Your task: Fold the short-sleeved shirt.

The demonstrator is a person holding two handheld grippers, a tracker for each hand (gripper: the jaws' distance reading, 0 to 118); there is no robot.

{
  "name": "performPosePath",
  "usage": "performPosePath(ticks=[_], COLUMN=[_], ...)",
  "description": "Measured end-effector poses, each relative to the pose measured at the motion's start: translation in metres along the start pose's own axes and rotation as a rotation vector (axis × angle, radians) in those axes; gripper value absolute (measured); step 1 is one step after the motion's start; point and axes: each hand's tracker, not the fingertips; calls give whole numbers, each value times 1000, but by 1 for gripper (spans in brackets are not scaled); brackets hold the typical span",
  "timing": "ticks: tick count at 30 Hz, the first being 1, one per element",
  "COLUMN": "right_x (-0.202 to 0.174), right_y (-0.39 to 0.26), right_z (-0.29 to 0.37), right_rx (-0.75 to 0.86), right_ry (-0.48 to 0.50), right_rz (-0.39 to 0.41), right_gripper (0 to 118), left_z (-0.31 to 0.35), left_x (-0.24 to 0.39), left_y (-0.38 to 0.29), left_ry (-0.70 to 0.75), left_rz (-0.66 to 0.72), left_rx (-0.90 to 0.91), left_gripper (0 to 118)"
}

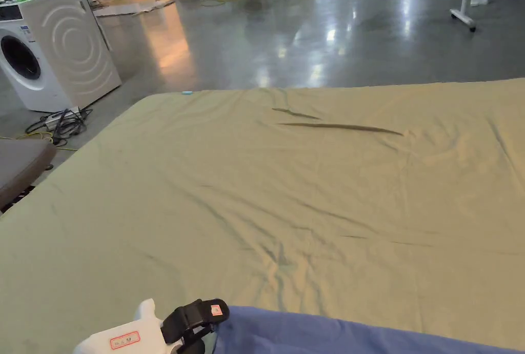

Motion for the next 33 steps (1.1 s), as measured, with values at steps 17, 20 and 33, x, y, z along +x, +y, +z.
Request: performPosePath(ticks=[17,20,33], right_x=[-14,-17,4], right_y=[-3,-5,-16], right_z=[-1,3,-3], right_rx=[-69,-81,-76], right_ry=[-5,-8,17], right_rz=[96,125,68], right_gripper=[0,0,0], left_z=[-47,-38,76], left_x=[17,12,18], left_y=[-20,-19,20], left_ry=[-159,-188,-39], left_rz=[-38,-34,-130], left_rx=[-240,-146,53], left_gripper=[22,13,10])
